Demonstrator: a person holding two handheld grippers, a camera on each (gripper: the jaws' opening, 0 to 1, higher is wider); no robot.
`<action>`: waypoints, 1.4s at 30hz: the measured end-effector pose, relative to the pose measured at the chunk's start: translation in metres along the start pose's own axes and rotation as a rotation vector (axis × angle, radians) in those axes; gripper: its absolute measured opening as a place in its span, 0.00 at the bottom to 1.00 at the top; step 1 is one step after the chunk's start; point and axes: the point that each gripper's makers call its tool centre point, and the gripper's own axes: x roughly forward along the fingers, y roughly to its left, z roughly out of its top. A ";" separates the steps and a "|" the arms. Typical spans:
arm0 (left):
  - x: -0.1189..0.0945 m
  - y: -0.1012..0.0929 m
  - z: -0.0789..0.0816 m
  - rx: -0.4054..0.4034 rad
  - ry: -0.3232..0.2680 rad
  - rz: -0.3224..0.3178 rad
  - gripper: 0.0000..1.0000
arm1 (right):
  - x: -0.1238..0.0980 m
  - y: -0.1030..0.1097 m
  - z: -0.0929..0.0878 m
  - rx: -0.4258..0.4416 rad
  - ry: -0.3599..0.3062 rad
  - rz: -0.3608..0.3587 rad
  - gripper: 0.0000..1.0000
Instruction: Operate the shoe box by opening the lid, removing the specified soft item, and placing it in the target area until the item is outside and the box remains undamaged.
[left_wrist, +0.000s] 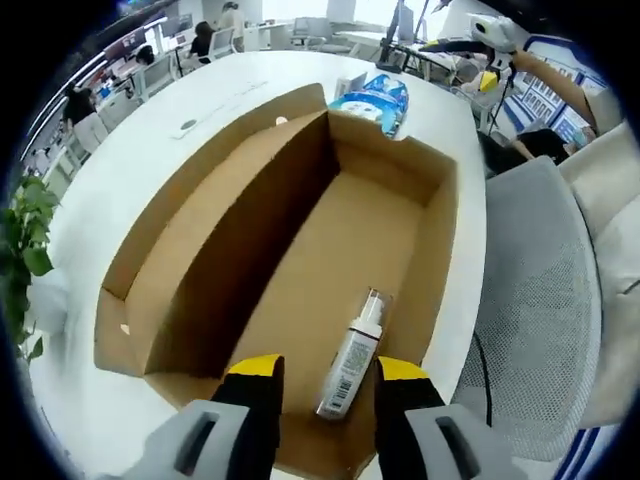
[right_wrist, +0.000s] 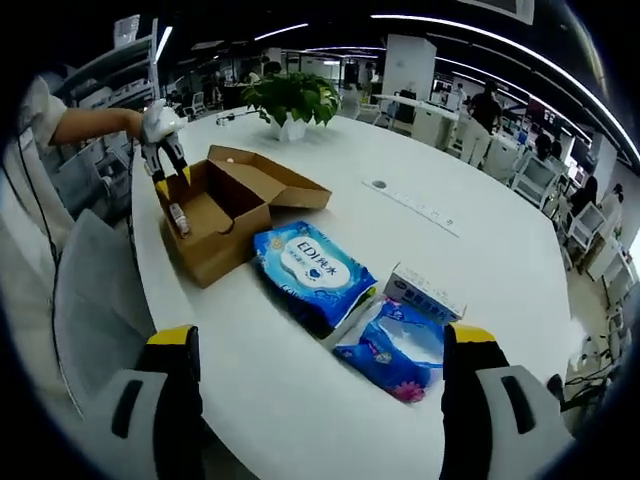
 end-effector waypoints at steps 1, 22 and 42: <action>0.002 0.000 -0.001 0.022 0.015 -0.003 0.37 | -0.002 0.003 0.000 0.006 -0.007 -0.002 0.96; 0.036 0.002 -0.013 0.266 0.178 -0.084 0.40 | -0.012 0.036 -0.011 0.104 -0.064 -0.036 0.96; 0.051 -0.007 -0.016 0.361 0.148 -0.055 0.22 | -0.005 0.062 -0.005 0.116 -0.106 -0.008 0.93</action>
